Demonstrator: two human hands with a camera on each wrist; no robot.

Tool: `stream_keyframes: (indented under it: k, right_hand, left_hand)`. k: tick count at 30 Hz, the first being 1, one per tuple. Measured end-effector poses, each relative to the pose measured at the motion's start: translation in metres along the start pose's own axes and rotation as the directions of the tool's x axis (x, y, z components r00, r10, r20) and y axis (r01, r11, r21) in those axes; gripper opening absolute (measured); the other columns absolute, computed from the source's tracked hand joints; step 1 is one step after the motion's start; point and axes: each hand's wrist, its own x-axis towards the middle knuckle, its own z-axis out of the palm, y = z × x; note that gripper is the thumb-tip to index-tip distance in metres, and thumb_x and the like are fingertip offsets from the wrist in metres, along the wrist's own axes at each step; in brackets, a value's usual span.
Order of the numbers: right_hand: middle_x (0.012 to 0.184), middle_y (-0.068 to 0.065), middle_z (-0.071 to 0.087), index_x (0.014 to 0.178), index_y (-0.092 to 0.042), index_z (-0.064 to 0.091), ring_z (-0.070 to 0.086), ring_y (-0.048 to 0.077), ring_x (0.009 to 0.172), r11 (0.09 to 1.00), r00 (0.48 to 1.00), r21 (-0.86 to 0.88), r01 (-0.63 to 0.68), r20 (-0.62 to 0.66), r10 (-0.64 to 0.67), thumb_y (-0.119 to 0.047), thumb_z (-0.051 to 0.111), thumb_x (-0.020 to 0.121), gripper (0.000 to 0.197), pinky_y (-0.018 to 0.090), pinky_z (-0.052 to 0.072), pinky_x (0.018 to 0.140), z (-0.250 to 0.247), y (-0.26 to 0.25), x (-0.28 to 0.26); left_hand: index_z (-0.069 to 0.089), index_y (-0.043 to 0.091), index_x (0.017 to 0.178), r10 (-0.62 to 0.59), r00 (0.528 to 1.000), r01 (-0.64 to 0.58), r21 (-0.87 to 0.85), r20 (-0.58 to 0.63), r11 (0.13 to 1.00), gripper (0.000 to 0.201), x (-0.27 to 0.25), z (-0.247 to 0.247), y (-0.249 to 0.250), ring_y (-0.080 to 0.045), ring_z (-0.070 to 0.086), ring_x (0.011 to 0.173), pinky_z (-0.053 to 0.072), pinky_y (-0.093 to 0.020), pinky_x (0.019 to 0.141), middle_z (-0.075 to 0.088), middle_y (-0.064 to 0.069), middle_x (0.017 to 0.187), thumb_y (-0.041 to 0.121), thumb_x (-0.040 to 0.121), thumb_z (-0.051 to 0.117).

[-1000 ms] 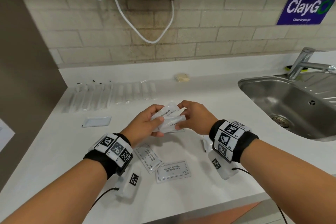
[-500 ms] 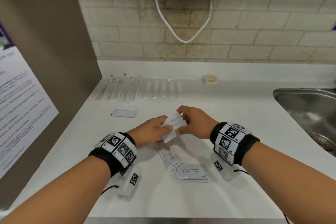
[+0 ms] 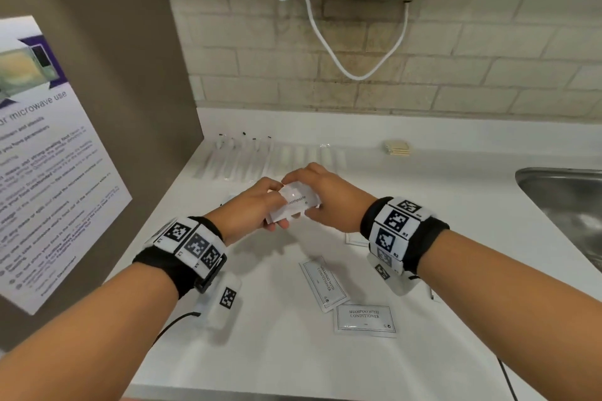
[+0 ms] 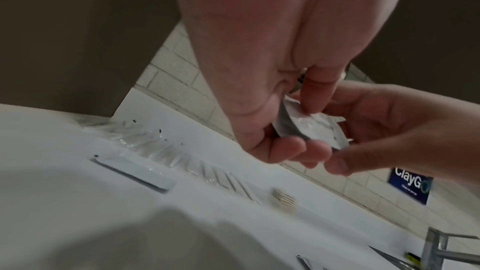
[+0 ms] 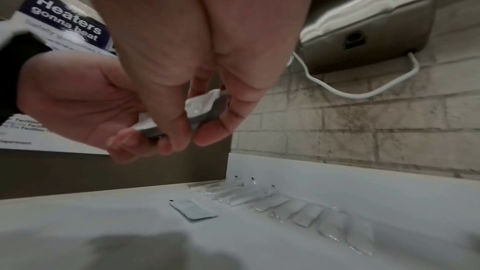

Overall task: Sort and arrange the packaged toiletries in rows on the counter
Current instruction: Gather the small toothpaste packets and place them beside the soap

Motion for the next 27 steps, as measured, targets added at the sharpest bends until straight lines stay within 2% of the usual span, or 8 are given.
stream_keyframes:
  k: [2, 4, 8, 14, 21, 22, 25, 27]
  right_hand:
    - [0.116, 0.003, 0.045, 0.131, -0.021, 0.047, 0.055, 0.025, 0.101, 0.999, 0.999, 0.009, -0.039, -0.024, 0.039, -0.001, 0.061, 0.083, 0.054, 0.035, 0.048, 0.088, -0.004, -0.001, 0.003]
    - [0.113, 0.006, 0.05, 0.127, -0.018, 0.048, 0.056, 0.024, 0.095, 0.998, 0.998, 0.037, -0.046, -0.048, 0.048, -0.005, 0.062, 0.085, 0.046, 0.029, 0.048, 0.079, -0.01, -0.002, 0.005]
    - [0.107, 0.002, 0.049, 0.13, -0.013, 0.042, 0.052, 0.016, 0.082, 0.996, 0.994, 0.038, -0.086, -0.065, 0.088, -0.007, 0.059, 0.088, 0.046, 0.012, 0.035, 0.058, -0.021, -0.002, 0.011]
    - [0.12, 0.003, 0.045, 0.141, -0.014, 0.031, 0.048, 0.016, 0.091, 0.979, 0.981, 0.049, -0.196, 0.011, 0.195, -0.01, 0.061, 0.086, 0.064, 0.017, 0.035, 0.062, -0.038, 0.008, -0.004]
    - [0.086, -0.005, 0.05, 0.137, -0.012, 0.036, 0.048, 0.003, 0.068, 0.905, 0.916, 0.155, -0.397, 0.005, 0.401, -0.005, 0.056, 0.089, 0.052, 0.012, 0.039, 0.055, -0.048, 0.039, -0.045]
    - [0.086, -0.004, 0.052, 0.136, -0.014, 0.037, 0.052, 0.007, 0.071, 0.892, 0.905, 0.166, -0.421, 0.005, 0.426, -0.004, 0.056, 0.088, 0.052, 0.016, 0.044, 0.059, -0.046, 0.045, -0.052]
    - [0.105, 0.016, 0.061, 0.123, -0.018, 0.044, 0.064, 0.031, 0.09, 0.846, 0.878, 0.265, -0.462, -0.002, 0.479, -0.001, 0.057, 0.085, 0.044, 0.049, 0.056, 0.081, -0.045, 0.061, -0.074]
    - [0.106, 0.018, 0.059, 0.117, -0.016, 0.048, 0.065, 0.03, 0.083, 0.807, 0.863, 0.355, -0.471, -0.001, 0.505, 0.003, 0.056, 0.087, 0.036, 0.051, 0.057, 0.082, -0.049, 0.069, -0.089]
  left_hand:
    - [0.049, 0.011, 0.106, 0.011, 1.0, -0.011, -0.006, -0.009, 1.0, 0.011, 0.002, -0.001, 0.005, -0.022, 0.066, 0.079, 0.045, -0.029, 0.064, 0.065, -0.011, 0.098, 0.013, 0.095, 0.047]
    - [0.05, 0.011, 0.106, 0.038, 0.999, -0.037, 0.031, -0.009, 0.999, 0.017, 0.003, -0.003, 0.013, -0.021, 0.066, 0.083, 0.047, -0.029, 0.066, 0.064, -0.011, 0.1, 0.016, 0.09, 0.052]
    - [0.047, 0.016, 0.11, 0.088, 0.995, -0.075, 0.217, -0.052, 0.973, 0.033, 0.011, -0.003, 0.032, -0.022, 0.064, 0.092, 0.054, -0.036, 0.083, 0.065, -0.007, 0.106, 0.023, 0.08, 0.057]
    - [0.042, 0.02, 0.108, 0.155, 0.988, -0.153, 0.095, -0.021, 0.984, 0.024, 0.028, 0.022, 0.046, -0.022, 0.062, 0.099, 0.058, -0.038, 0.084, 0.048, -0.003, 0.12, 0.01, 0.089, 0.053]
    - [0.047, 0.016, 0.113, 0.148, 0.985, -0.146, -0.034, 0.083, 0.989, 0.031, 0.047, 0.072, 0.034, -0.024, 0.061, 0.098, 0.059, -0.035, 0.075, 0.049, -0.012, 0.128, -0.004, 0.089, 0.051]
    - [0.048, 0.016, 0.113, 0.139, 0.985, -0.136, -0.032, 0.104, 0.99, 0.031, 0.05, 0.08, 0.032, -0.024, 0.061, 0.098, 0.059, -0.035, 0.076, 0.049, -0.013, 0.129, -0.004, 0.089, 0.051]
    - [0.049, 0.018, 0.111, 0.092, 0.981, -0.088, -0.032, 0.171, 0.996, 0.027, 0.056, 0.102, 0.03, -0.026, 0.064, 0.098, 0.06, -0.038, 0.075, 0.051, -0.013, 0.128, -0.001, 0.092, 0.049]
    - [0.049, 0.019, 0.109, 0.068, 0.972, -0.06, -0.042, 0.224, 0.997, 0.025, 0.059, 0.115, 0.031, -0.029, 0.067, 0.098, 0.061, -0.039, 0.071, 0.052, -0.013, 0.127, 0.0, 0.094, 0.047]
